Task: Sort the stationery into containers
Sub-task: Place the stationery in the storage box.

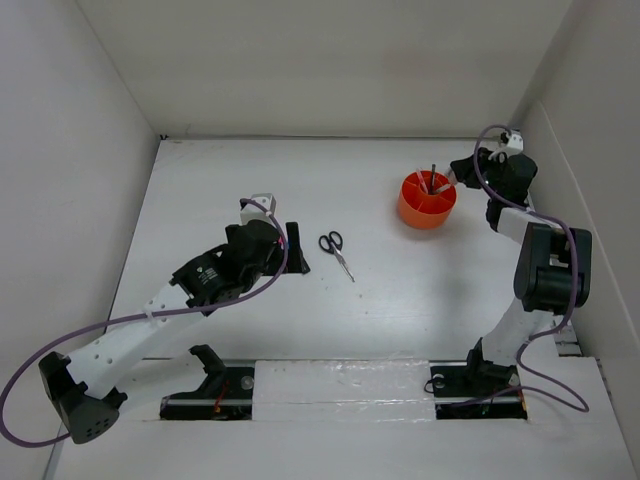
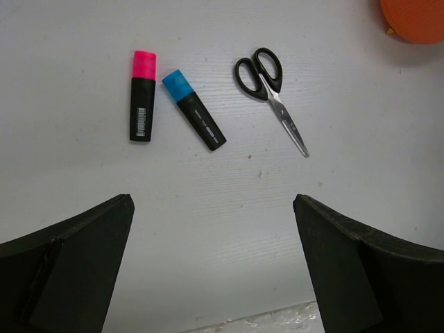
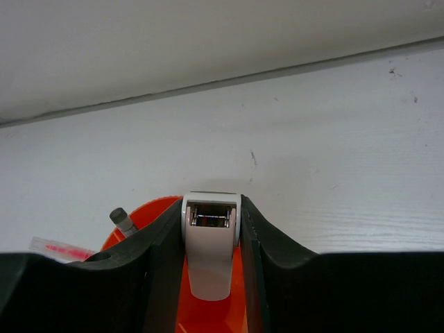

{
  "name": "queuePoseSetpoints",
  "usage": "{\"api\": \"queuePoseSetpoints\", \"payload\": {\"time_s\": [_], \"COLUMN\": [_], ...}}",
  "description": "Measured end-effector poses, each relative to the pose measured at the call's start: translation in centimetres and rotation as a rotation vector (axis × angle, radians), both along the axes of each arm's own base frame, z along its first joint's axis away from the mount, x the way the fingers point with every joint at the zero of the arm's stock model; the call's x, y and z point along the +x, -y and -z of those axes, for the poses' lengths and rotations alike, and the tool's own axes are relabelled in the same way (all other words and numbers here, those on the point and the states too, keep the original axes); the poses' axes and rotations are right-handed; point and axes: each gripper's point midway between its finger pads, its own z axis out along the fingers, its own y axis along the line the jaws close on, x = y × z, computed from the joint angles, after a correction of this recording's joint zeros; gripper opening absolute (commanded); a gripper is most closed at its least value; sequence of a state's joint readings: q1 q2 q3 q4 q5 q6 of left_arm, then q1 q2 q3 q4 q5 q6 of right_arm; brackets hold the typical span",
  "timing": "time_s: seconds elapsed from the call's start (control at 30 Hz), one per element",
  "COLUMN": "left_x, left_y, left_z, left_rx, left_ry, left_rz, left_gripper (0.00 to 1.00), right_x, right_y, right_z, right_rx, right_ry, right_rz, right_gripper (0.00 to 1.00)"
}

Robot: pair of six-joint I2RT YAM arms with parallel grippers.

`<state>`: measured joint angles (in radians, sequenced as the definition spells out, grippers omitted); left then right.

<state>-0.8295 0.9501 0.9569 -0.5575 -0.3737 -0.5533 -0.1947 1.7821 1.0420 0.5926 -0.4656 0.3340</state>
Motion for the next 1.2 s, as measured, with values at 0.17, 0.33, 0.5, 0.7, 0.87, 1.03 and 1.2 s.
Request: {"api": "queuePoseSetpoints", "payload": {"time_s": [0.17, 0.33, 0.5, 0.7, 0.87, 1.03, 1.2], "left_x": [0.0, 0.0, -0.1, -0.2, -0.2, -0.2, -0.2], "left_y": [0.0, 0.0, 0.0, -0.1, -0.1, -0.1, -0.1], "left_z": [0.0, 0.0, 0.0, 0.2, 0.3, 0.3, 0.3], "left_rx": [0.000, 0.000, -0.004, -0.002, -0.001, -0.001, -0.001], "left_ry": [0.000, 0.000, 0.000, -0.003, -0.005, -0.006, -0.006], "left_rz": [0.000, 0.000, 0.004, 0.005, 0.006, 0.006, 0.006], "left_gripper": [0.99, 0.99, 0.99, 0.99, 0.99, 0.99, 0.99], "right_x": [-0.4, -0.6, -0.9, -1.1, -1.2, -1.3, -1.3], "right_y": [-0.2, -0.1, -0.4, -0.3, -0.4, -0.7, -0.9], "right_z": [1.3, 1.9, 2.5, 2.8, 2.8, 2.8, 2.4], "right_rx": [0.001, -0.002, -0.009, -0.021, -0.029, -0.032, -0.035], "right_ry": [-0.033, -0.058, -0.082, -0.100, -0.100, -0.104, -0.098], "right_rz": [0.007, 0.010, 0.003, 0.007, 0.004, -0.003, -0.008], "right_gripper": [0.00, 0.00, 0.04, 0.18, 0.33, 0.39, 0.48]}}
